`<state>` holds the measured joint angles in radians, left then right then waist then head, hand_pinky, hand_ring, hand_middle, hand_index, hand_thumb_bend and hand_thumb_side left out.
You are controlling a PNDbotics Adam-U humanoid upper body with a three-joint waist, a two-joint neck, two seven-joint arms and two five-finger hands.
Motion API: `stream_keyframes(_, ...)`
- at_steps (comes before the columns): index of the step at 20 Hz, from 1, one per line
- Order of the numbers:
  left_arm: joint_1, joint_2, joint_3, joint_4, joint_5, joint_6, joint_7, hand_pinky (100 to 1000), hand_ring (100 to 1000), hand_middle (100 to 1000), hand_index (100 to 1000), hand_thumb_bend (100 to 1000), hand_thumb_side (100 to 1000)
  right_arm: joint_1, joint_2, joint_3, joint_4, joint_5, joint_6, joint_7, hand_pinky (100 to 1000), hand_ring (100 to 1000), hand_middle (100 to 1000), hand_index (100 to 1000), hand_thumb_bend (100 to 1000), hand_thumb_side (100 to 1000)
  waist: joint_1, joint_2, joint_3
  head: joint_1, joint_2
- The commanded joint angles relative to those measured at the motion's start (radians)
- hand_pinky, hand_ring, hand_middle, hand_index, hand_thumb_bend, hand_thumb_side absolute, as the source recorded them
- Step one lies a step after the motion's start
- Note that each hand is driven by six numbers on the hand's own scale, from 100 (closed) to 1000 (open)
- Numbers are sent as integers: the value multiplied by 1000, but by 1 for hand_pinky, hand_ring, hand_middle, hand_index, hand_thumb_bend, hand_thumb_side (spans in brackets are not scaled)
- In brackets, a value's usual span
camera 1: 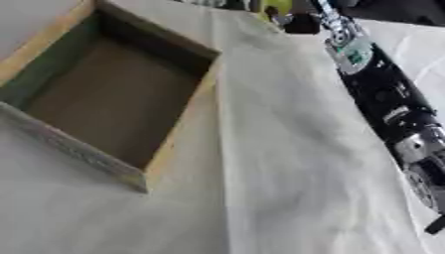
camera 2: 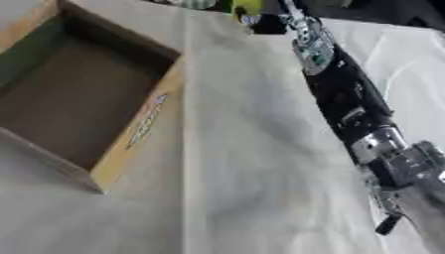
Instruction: Pick up objects on the table and place them in the box.
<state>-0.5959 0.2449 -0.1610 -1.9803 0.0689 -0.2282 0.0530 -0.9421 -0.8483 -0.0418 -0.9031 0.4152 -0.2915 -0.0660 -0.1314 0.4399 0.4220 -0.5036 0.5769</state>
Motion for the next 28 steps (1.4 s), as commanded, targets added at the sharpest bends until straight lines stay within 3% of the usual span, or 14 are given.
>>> stream_keyframes(1, 1, 17, 8, -20, -6, 7, 2, 516, 740, 750, 810, 422, 861, -23, -22, 17, -80, 4, -18, 41, 776, 735, 550, 673, 330, 352, 10, -38, -11, 14, 8)
stream_keyframes(2, 3, 18, 8, -20, -6, 10, 1, 516, 740, 750, 809, 423, 860, -25, -19, 24, -102, 3, -24, 56, 776, 735, 550, 673, 300, 294, 10, -46, -17, 19, 13)
stream_keyframes(9, 19, 14, 6, -20, -7, 21, -1, 518, 740, 749, 809, 427, 857, -50, 40, 113, -270, -44, -69, 184, 778, 738, 555, 681, 283, 314, 18, -89, -52, 33, 38)
stream_keyframes(15, 28, 2, -2, -20, 0, 34, -11, 518, 740, 749, 809, 433, 856, -113, 161, 235, -377, -22, -114, 333, 781, 748, 564, 695, 264, 339, 28, -123, -57, 36, 59)
stream_keyframes(22, 21, -24, -11, -20, 16, 34, -22, 518, 740, 749, 808, 438, 854, -156, 338, 301, -291, 45, -146, 433, 784, 750, 576, 706, 245, 344, 35, -137, -21, 10, 72)
stream_keyframes(28, 13, -39, -16, -20, 25, 40, -25, 517, 741, 749, 808, 442, 854, -163, 436, 298, -153, 205, -163, 435, 786, 764, 614, 739, 234, 351, 36, -133, 10, -13, 72)
